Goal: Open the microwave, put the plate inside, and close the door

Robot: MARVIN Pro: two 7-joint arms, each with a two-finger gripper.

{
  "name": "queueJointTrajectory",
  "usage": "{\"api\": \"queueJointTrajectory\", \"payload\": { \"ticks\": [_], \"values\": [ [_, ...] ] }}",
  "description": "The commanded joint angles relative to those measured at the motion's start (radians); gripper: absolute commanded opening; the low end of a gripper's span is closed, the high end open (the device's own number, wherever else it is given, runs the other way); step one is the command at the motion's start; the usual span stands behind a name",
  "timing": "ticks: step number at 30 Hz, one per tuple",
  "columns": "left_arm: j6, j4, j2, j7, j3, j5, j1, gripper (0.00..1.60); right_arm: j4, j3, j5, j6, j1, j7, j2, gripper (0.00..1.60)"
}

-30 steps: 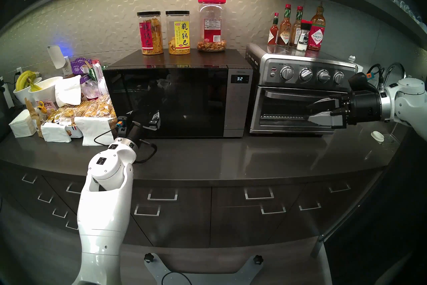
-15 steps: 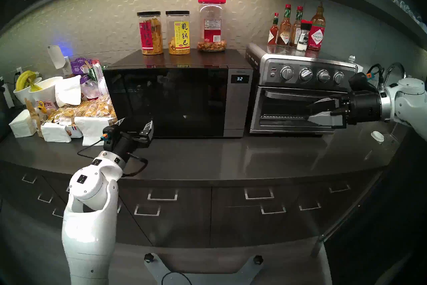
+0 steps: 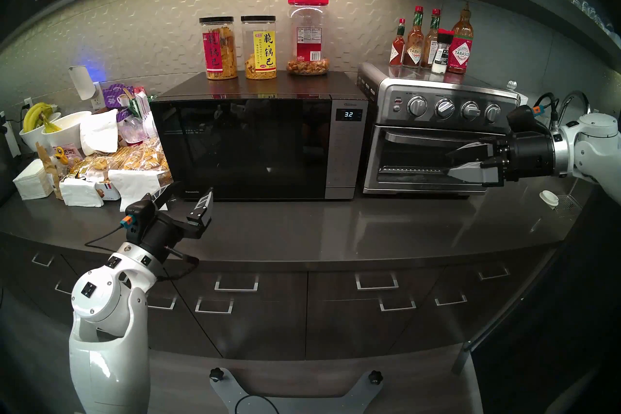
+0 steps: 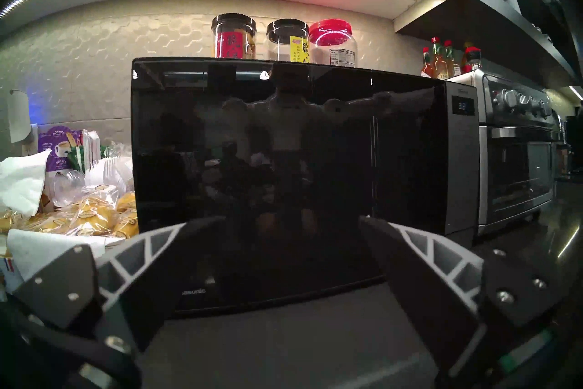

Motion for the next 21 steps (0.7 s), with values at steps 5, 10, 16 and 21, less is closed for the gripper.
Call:
{"api": "queueJointTrajectory", "payload": {
  "ticks": [5,10,16,21],
  "values": [
    [-0.076,-0.112,-0.067,-0.051,-0.032,0.009,0.169,1.6,0.002,0.008,0.012,-0.002,0.017,0.004,-0.008,1.6],
    [-0.123,-0.137,-0.088,-0.038,-0.021,0.012,0.232,1.6,0.002,0.006,0.014,-0.003,0.018,0.004,-0.009,1.6],
    [-0.147,-0.137,-0.091,-0.031,-0.014,0.016,0.246,1.6,0.001,0.002,0.016,-0.005,0.02,0.004,-0.011,1.6],
    [-0.153,-0.137,-0.093,-0.026,-0.01,0.018,0.25,1.6,0.001,0.001,0.017,-0.006,0.021,0.003,-0.012,1.6]
  ]
}}
